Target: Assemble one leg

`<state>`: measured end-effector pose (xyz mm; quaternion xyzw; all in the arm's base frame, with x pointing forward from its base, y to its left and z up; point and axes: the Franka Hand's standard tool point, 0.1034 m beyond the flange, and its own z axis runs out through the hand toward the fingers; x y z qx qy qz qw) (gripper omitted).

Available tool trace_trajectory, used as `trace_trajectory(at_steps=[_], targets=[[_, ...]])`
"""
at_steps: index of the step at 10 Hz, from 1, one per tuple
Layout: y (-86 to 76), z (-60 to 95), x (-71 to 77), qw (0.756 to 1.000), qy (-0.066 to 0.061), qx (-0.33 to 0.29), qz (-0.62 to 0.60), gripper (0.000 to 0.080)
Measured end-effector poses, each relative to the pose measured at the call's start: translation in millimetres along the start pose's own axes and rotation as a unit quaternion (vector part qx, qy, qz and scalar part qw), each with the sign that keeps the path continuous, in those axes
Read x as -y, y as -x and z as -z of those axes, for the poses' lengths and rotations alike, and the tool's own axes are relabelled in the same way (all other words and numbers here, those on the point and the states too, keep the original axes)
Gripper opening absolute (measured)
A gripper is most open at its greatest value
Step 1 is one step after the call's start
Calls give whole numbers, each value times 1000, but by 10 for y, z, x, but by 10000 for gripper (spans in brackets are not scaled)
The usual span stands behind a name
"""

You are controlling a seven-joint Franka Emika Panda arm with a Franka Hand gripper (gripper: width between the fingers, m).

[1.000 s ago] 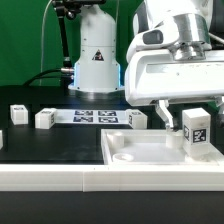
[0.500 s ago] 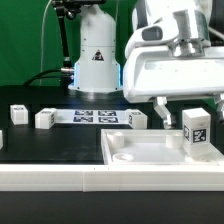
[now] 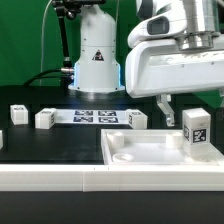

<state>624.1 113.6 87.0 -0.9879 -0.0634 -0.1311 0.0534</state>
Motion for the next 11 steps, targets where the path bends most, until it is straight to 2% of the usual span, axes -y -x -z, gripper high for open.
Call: trace_trajectory(at_steps=[4,5,6,7,8,9,10,11], targets=[[-16,-4,-52,991,-22,132,-7,649],[28,-1,-61,985,-28,171,-8,649],[-20,-11,-66,986,-27,165,-8,649],[-10,-15,-67,986,-27,165,-8,549],[-9,-16,-69,986,-27,165,-8,400],[-8,-18,-69,986,-27,165,-8,400],[-12,-16,-67,986,-27,165,-8,290],[-12,-16,-67,986,-27,165,-9,290]])
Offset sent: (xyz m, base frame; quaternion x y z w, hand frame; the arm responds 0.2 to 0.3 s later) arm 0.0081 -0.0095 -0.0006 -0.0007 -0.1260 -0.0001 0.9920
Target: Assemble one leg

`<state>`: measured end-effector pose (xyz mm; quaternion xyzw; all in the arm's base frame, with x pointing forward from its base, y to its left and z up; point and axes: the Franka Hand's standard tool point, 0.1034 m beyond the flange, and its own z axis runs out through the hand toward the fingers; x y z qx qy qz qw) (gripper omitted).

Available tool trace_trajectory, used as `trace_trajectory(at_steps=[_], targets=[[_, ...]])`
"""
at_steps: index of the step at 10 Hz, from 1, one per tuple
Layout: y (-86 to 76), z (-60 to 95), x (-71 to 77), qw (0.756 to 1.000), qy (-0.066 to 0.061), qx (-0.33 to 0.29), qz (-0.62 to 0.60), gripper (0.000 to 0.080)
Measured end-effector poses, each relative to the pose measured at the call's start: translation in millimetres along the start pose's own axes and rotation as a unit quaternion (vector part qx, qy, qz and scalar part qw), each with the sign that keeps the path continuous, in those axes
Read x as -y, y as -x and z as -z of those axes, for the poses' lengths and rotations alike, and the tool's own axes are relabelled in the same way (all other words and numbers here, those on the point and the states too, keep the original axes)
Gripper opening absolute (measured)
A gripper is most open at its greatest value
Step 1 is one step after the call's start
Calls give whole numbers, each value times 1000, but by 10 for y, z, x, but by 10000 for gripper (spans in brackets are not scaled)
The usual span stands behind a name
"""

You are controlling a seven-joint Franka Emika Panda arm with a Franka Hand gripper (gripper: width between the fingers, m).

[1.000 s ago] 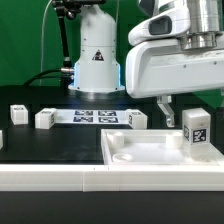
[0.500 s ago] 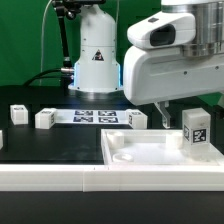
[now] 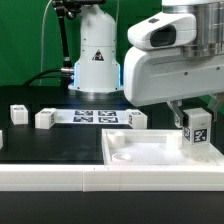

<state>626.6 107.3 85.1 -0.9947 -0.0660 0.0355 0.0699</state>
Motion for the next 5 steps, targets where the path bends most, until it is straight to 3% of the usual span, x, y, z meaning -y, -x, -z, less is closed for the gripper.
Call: trace_trajectory(at_steps=[2,5], targets=[[-2,-2,2,1000,-1,-2,-17,290],[19,-11,49,981,-7,-26,-194,290]])
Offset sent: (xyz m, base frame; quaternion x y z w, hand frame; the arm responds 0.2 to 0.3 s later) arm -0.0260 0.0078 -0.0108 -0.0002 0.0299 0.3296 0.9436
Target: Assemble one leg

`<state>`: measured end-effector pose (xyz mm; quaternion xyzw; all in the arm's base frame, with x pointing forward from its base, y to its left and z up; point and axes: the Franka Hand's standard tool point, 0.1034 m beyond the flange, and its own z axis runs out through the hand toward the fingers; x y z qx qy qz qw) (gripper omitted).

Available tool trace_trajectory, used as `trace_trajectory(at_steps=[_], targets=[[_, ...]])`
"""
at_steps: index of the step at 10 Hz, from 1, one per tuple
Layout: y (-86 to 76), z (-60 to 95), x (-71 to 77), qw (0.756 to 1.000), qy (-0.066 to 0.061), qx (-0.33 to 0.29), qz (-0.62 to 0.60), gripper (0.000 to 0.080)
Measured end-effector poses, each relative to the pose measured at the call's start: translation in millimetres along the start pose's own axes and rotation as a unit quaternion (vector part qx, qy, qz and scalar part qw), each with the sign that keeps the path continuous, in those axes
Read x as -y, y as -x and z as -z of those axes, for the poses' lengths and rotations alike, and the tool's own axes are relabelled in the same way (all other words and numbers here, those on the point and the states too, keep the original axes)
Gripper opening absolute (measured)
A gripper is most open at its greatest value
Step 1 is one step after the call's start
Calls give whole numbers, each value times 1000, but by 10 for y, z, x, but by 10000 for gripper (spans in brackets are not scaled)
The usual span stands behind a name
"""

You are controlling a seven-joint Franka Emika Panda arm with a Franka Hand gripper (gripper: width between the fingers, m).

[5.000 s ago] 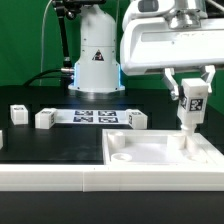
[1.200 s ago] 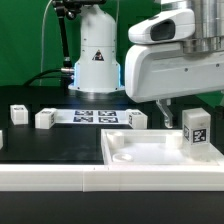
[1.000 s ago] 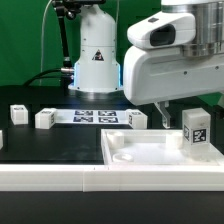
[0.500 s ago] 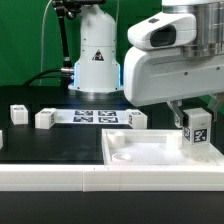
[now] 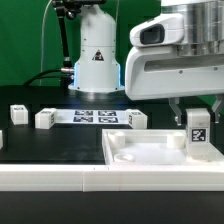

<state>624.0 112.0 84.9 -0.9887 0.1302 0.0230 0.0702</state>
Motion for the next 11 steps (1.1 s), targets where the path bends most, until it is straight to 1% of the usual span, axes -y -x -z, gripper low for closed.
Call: trace_trajectory(at_steps=[2,3,4,5,7,8,9,10,11], targets=[[2,-5,12,995,5,-4,-95,290],[-6,-6,18,984,6,-9,-176,290],[-6,-7,27,969,7,-12,-248,290],[0,-10,41,947,8,-15,-322,291],[9,-16,67,905,11,-20,-425,291],[5,-14,65,896,11,-21,-444,291],[3,-14,63,891,7,-17,-454,291],[1,-13,65,893,7,-18,-450,291],[-1,-13,62,903,7,-18,-430,432]])
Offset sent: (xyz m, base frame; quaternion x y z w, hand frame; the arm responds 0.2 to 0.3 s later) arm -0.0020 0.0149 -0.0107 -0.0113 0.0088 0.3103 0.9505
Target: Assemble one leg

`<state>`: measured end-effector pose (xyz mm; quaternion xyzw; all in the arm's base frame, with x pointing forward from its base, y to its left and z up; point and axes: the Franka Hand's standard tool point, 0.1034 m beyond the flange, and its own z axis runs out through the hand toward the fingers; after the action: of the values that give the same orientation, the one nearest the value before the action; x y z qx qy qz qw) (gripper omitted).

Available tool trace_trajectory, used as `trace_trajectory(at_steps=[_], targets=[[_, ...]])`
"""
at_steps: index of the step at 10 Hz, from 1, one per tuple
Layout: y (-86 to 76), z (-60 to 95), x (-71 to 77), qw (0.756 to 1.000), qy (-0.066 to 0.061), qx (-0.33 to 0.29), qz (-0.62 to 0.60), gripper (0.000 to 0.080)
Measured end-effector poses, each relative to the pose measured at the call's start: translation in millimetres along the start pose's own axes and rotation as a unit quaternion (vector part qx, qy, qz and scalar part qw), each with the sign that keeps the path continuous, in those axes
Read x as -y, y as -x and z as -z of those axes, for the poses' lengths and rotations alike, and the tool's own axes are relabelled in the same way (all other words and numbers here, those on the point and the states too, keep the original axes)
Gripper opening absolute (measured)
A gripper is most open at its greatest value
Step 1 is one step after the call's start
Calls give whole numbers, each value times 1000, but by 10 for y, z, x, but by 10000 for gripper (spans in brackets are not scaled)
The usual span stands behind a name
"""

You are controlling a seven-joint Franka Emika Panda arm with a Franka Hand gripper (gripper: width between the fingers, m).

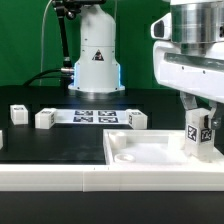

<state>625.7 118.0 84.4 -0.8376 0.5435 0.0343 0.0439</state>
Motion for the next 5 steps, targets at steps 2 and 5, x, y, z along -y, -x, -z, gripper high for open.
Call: trace_trajectory(at_steps=[2,5], targets=[[-54,6,-11,996,0,-1,95,564],[-110,-19,-36,970,2,0,245,645]])
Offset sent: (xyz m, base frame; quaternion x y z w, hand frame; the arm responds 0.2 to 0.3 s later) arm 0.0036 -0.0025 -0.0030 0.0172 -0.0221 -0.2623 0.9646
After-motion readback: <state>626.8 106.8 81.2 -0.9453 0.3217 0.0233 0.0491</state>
